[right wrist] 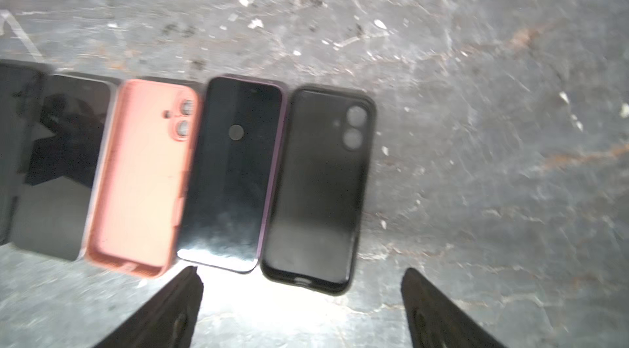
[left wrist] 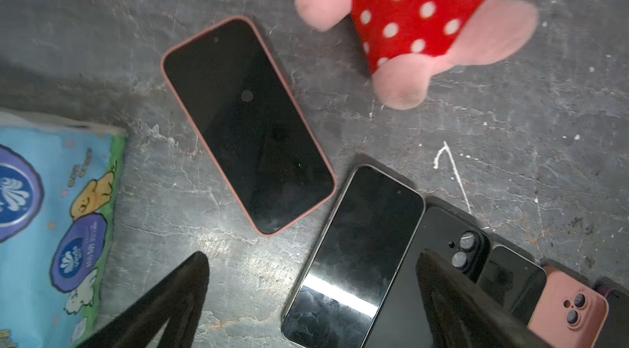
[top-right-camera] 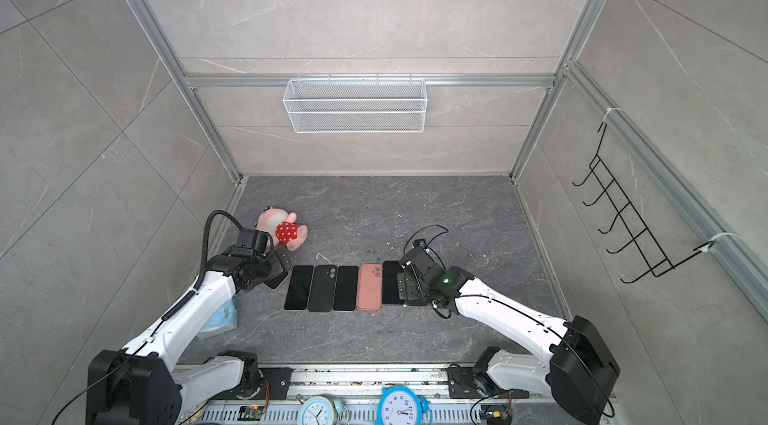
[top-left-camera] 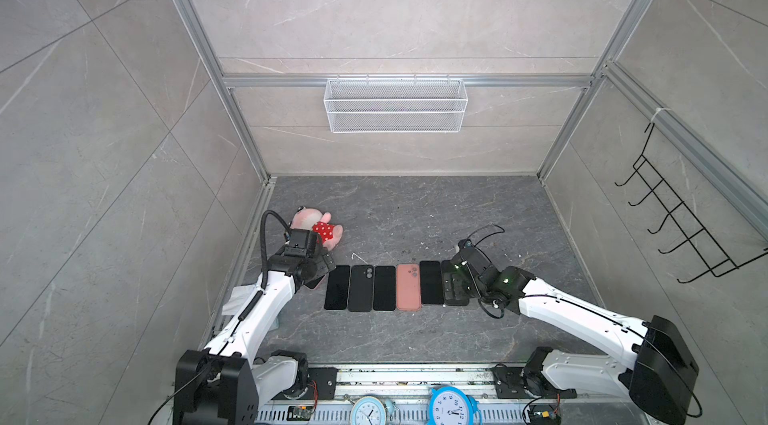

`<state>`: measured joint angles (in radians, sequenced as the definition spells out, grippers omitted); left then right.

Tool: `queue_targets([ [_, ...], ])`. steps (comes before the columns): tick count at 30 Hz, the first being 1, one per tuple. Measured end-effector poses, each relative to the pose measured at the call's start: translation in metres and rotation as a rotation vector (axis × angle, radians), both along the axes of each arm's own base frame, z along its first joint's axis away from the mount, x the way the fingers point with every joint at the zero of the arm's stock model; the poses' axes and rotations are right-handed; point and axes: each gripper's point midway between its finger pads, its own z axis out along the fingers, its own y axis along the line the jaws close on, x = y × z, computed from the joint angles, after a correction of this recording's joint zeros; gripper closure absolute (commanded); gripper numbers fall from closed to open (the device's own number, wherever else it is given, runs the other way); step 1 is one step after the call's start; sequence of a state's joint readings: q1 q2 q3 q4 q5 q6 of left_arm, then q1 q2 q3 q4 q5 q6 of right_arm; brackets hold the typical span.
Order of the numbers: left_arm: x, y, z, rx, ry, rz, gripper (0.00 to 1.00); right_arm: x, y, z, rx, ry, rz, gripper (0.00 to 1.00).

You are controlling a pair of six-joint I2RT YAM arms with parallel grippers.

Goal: Take the phone out of the phone case
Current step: Place the phone case at the center of the table, then pick up the phone from the middle-left of the table.

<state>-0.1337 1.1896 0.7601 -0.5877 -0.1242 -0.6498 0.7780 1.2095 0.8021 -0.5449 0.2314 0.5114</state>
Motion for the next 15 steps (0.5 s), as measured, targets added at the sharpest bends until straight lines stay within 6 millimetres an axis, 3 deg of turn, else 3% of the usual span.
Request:
queue_targets([
  [4, -0.001, 0.007, -0.024, -0.073, 0.076, 0.075, 0.02, 0.001, 0.029, 0.023, 0.083, -0.03, 0.106, 0.0],
  [10, 0.0, 0.011, -0.045, -0.151, 0.118, 0.136, 0.01, 0.0, 0.074, 0.057, 0.188, -0.079, 0.257, 0.0],
  [15, 0.005, 0.013, -0.059, -0.191, 0.144, 0.167, 0.01, -0.008, 0.106, 0.06, 0.191, -0.076, 0.361, 0.0],
])
